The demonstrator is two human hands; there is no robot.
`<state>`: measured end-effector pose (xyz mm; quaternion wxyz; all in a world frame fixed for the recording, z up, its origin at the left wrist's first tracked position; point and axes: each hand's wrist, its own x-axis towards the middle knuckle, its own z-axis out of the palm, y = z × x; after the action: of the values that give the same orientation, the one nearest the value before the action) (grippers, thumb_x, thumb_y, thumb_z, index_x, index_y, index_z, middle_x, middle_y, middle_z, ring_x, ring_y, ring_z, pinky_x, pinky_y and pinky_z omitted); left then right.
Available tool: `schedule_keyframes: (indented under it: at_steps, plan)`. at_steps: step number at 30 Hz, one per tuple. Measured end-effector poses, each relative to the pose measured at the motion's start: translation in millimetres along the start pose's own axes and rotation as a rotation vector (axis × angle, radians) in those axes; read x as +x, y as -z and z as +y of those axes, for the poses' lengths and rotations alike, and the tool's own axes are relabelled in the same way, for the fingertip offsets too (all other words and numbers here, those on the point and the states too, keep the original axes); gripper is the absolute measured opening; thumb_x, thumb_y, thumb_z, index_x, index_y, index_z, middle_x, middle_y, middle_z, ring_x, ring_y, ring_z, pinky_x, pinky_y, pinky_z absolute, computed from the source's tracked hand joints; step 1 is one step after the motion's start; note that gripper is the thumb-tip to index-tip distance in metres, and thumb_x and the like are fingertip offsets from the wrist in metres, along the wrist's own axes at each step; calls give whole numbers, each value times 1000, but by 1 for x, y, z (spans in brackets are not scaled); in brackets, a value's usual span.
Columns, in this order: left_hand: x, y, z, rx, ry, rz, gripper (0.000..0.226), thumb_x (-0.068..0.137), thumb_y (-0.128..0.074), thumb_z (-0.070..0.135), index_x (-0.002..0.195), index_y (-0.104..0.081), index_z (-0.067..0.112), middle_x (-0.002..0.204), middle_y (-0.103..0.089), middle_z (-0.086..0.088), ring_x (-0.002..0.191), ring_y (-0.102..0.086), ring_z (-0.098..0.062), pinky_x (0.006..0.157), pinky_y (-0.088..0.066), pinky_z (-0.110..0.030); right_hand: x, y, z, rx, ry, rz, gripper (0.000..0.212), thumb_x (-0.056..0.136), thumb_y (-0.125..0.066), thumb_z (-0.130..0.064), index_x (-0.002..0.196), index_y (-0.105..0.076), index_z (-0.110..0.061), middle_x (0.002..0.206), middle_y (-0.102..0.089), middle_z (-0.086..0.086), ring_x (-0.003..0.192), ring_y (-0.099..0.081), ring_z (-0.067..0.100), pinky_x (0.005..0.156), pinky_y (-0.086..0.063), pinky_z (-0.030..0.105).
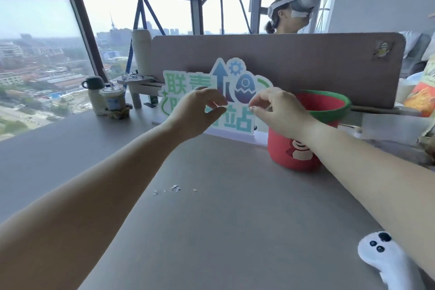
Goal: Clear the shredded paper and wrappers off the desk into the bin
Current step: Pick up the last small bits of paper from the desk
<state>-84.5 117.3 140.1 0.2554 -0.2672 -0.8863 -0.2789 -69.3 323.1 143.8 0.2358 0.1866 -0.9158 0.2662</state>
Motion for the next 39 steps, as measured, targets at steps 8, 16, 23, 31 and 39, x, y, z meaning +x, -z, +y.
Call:
schedule_keyframes:
  at_steps: [8,16,23,31,39]
  plan:
    - [-132,6,-83,39,302,-143,14,84,-64,16,97,-68,18,97,-63,1,81,-65,-12,81,-52,-30,-51,-122,-30,156,-70,-336,15,88,-55,-17,97,-67,-15,100,-61,0,91,-57,16,86,-45,27]
    - [-183,-11,-115,-28,484,-139,19,84,-62,8,99,-67,19,93,-56,7,79,-61,-11,79,-48,-28,-71,-172,-38,84,-91,-393,18,87,-55,-21,100,-67,-20,105,-62,5,103,-55,23,90,-42,29]
    - [-182,-14,-114,32,457,-142,22,86,-58,11,105,-68,18,99,-61,-1,88,-61,-18,83,-48,-28,-64,-185,-45,79,-90,-368,23,88,-53,-13,105,-68,-15,110,-61,11,105,-57,27,92,-41,29]
    - [-175,-16,-113,-19,456,-124,23,84,-61,10,104,-66,20,97,-58,6,84,-58,-10,81,-46,-24,-44,-189,-60,189,-73,-408,24,90,-51,-9,108,-67,-13,112,-63,6,107,-57,20,83,-33,14]
    - [-174,-15,-110,48,468,-219,25,82,-64,25,106,-69,20,112,-61,-5,102,-58,-24,93,-46,-32,-42,-201,-55,89,103,-543,35,89,-45,-4,113,-66,-19,121,-62,3,116,-51,26,105,-34,31]
